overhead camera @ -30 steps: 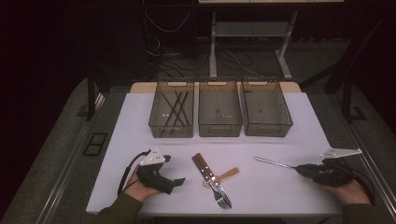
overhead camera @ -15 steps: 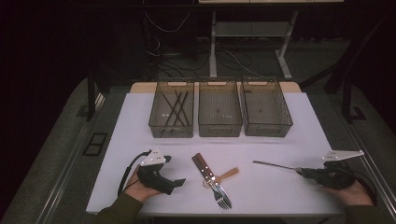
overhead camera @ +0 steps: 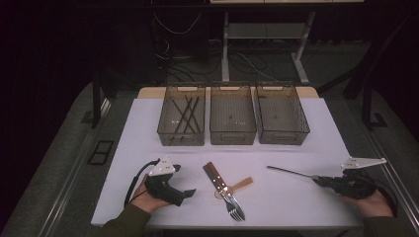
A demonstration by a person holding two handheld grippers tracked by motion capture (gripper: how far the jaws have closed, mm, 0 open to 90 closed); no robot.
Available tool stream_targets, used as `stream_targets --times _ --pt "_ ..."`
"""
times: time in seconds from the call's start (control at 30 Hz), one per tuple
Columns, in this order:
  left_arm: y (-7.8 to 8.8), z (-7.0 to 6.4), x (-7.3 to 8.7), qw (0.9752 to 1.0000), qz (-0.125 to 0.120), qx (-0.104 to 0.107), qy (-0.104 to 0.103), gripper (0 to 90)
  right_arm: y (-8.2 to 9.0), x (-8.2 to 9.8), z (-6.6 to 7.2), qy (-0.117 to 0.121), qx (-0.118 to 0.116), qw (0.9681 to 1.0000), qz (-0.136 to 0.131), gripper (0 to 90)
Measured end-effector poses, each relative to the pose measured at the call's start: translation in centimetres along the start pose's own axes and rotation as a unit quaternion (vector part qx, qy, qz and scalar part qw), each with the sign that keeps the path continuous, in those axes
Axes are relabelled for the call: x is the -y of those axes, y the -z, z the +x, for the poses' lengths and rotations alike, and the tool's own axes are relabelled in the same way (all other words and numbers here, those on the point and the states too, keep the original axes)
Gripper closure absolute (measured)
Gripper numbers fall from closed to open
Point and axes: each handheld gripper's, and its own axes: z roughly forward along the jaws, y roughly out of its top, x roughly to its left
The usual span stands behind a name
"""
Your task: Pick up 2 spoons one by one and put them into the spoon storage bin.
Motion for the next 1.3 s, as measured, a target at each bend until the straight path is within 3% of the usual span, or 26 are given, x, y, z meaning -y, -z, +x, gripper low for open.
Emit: stream_targets --times 0.2,0.5,0.6,0.73,1.3 --pt "0.1 0.1 0.1 1.0 0.001 -0.006 -0.003 0.0 0.3 -0.6 0.4 -0.013 0.016 0.9996 -0.02 86.9" --pt "0.2 0.1 0.0 0.9999 -0.003 -0.01 -0.001 0.0 0.7 -1.6 1.4 -0.011 0.031 0.9982 -0.049 86.9" --pt "0.1 0.2 0.1 0.9999 -0.005 -0.011 -0.011 0.0 0.6 -2.0 1.8 -0.008 0.032 0.9979 -0.056 86.8" --pt "0.1 0.3 0.1 0.9999 -0.006 -0.009 -0.009 0.0 0.5 -2.7 2.3 -0.004 0.033 0.9971 -0.068 86.8" --pt "-0.2 0.1 0.0 0.9999 -0.004 -0.001 -0.016 0.0 0.5 -6.0 3.3 -0.029 0.038 0.9931 -0.107 86.8"
